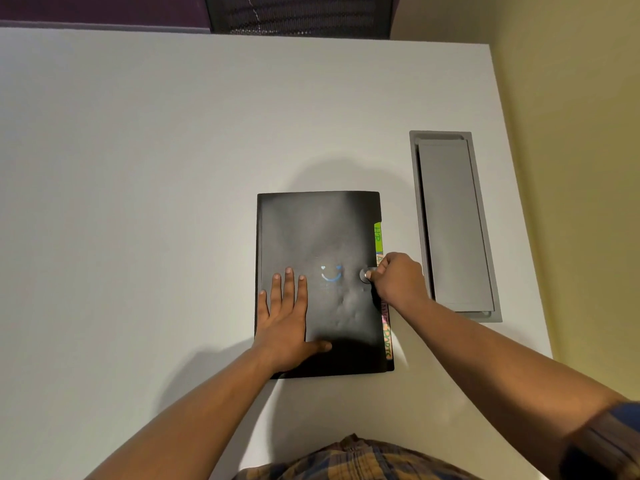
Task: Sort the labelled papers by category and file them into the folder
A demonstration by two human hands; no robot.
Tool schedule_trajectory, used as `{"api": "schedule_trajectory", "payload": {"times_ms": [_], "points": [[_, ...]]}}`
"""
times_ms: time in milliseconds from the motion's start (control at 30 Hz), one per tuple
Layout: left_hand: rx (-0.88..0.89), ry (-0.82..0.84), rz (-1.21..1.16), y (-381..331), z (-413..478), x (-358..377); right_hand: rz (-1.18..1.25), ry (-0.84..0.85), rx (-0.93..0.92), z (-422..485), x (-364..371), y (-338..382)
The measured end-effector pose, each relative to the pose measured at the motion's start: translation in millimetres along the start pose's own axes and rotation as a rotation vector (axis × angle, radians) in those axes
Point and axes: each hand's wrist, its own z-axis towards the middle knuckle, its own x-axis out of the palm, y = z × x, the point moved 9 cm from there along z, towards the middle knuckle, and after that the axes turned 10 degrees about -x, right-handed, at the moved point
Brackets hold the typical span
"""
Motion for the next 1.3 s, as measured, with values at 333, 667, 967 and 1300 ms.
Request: {"api": "schedule_trajectory", "payload": {"times_ms": [333, 667, 967, 1300], "points": [[0.032, -0.071, 0.017, -1, -6, -8, -0.085, -0.052, -0.168, -23, -6, 11], [0.165, -0.259, 0.017, 19, -95, 22, -0.482, 0.084, -0.617, -150, 59, -6], [0.163, -0.169, 0.025, 22, -97, 38, -0.488, 0.287, -0.603, -170, 84, -29], [0.127, -0.151, 0.073, 7, -95, 20, -0.479, 0.264, -0.603, -163, 65, -14]]}}
